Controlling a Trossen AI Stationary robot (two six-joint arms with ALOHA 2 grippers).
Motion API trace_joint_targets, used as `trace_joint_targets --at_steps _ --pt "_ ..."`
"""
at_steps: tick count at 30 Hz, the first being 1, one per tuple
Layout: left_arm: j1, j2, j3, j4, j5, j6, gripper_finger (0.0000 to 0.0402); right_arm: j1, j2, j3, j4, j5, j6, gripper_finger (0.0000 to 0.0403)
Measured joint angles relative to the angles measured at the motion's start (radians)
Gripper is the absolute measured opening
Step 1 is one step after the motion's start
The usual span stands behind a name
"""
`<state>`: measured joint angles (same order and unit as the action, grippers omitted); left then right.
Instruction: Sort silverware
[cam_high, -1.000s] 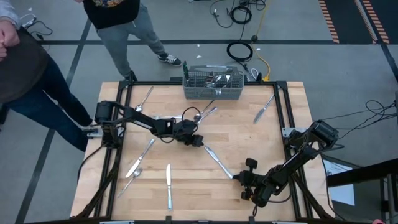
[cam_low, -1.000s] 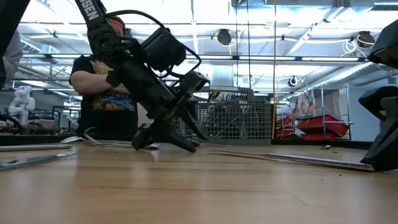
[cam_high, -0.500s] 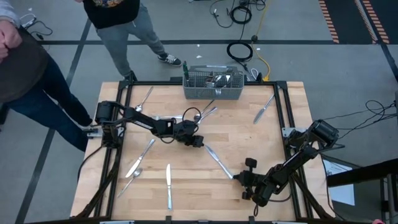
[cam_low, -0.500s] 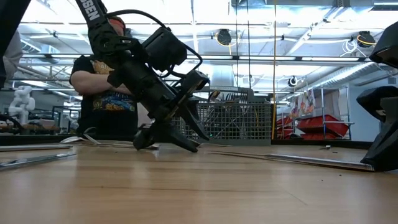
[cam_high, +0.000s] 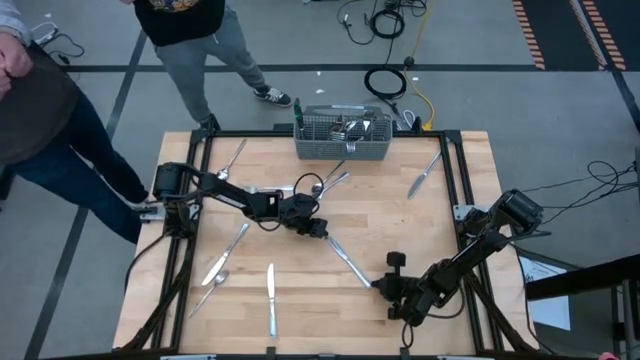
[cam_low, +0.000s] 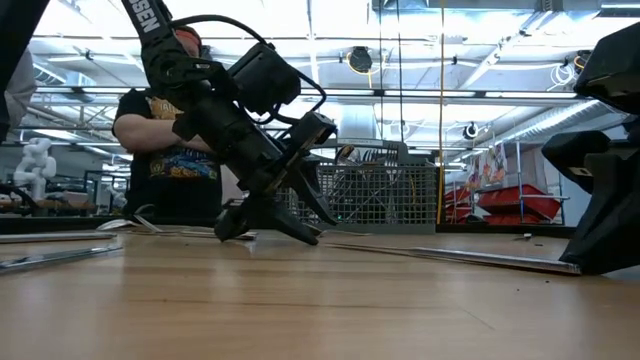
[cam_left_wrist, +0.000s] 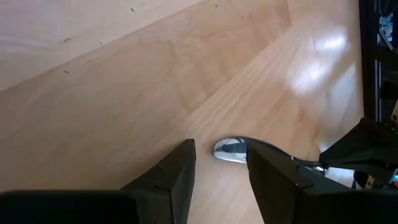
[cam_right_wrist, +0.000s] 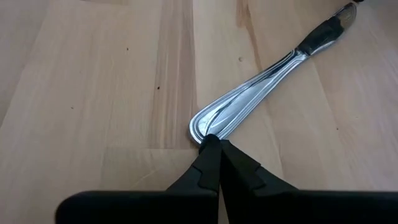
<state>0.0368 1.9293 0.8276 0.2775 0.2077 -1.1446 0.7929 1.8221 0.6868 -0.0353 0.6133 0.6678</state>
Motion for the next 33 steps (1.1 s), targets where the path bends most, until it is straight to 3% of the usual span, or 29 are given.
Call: trace_joint_targets --at_steps 16,30,33 --pt "-0.013 0.000 0.001 -0.005 -0.002 -0.001 0.0153 -0.043 -0.002 -0.017 0.048 -0.016 -0.157 0.0000" --pt "0.001 0.000 0.007 -0.071 -0.011 0.044 0.0153 -0.063 -0.002 -0.018 0.071 -0.036 -0.154 0.0000" --pt "0.029 0.000 0.008 -0.077 0.027 0.056 0.0153 -0.063 -0.002 -0.018 0.071 -0.036 -0.154 0.0000"
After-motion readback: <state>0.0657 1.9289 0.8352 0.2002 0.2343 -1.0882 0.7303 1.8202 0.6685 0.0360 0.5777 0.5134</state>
